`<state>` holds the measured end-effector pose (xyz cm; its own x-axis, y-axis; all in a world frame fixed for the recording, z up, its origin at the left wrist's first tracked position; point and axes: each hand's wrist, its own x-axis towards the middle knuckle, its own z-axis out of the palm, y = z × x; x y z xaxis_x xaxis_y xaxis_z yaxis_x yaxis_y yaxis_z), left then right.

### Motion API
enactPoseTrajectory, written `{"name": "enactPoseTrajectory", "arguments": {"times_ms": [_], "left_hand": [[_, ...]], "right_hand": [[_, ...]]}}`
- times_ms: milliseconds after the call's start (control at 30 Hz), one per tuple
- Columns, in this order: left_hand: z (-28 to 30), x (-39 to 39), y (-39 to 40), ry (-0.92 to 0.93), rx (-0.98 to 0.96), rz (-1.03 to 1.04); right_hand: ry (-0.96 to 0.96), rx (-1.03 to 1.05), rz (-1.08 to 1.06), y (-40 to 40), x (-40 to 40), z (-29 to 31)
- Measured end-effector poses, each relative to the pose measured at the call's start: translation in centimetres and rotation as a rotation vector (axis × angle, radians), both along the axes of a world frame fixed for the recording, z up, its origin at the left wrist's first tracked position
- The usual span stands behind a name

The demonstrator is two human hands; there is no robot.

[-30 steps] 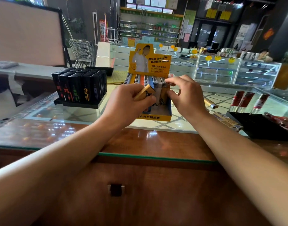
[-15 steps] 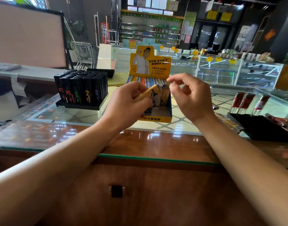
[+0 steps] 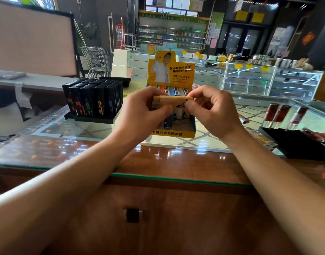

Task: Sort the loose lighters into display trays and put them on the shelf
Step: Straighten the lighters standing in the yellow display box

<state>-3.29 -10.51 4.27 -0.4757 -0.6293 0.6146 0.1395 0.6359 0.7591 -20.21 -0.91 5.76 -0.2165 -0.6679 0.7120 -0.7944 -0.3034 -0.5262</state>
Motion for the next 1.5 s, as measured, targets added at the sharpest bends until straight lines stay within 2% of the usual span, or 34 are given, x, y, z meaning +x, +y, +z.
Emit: {"name": "enactPoseTrajectory", "arguments": {"times_ms": [167,300,567,733,967,1067,1133,1233,1367,1500], "left_hand": [[0.1,0.1,-0.1,0.106,0.047,-0.061],[0.1,0.0,0.3,0.121,0.069,-0.130],[-0.3,-0.4,0.4,-0.053,-0.043,-0.086],[-0.4,-0.5,0.8,-0.139,0.011,-0.108],[-0.3,-0.4,1.0,-0.138,-0.028,-0.073],[-0.3,-0.4,0.9,-0.095,-0.030,-0.015],[-0.3,-0.2,0.9,-0.079,-0.098,0.089],[-0.2,0.1,1.0,-0.025,-0.203,0.192],[0.1,0.3,1.4,-0.029,-0.436,0.303],[0.2,0.0,1.4,-0.190,-0.582,0.351]], "right_hand": [[0.022,0.142,0.077,-0.1,0.2,-0.3],[0.062,0.218,0.111,-0.2,0.2,-0.5],[-0.026,0.000,0.048,0.1,0.1,0.1],[0.020,-0.024,0.060,0.2,0.2,0.2],[-0.011,-0.015,0.054,0.0,0.3,0.1],[-0.137,-0.092,0.063,0.2,0.1,0.4],[-0.234,-0.175,0.041,0.3,-0.5,0.6],[-0.238,-0.247,-0.036,0.2,-1.5,0.5],[-0.130,-0.203,-0.140,-0.2,-2.2,-0.2],[0.043,-0.098,-0.233,-0.6,-2.4,-0.6]]}}
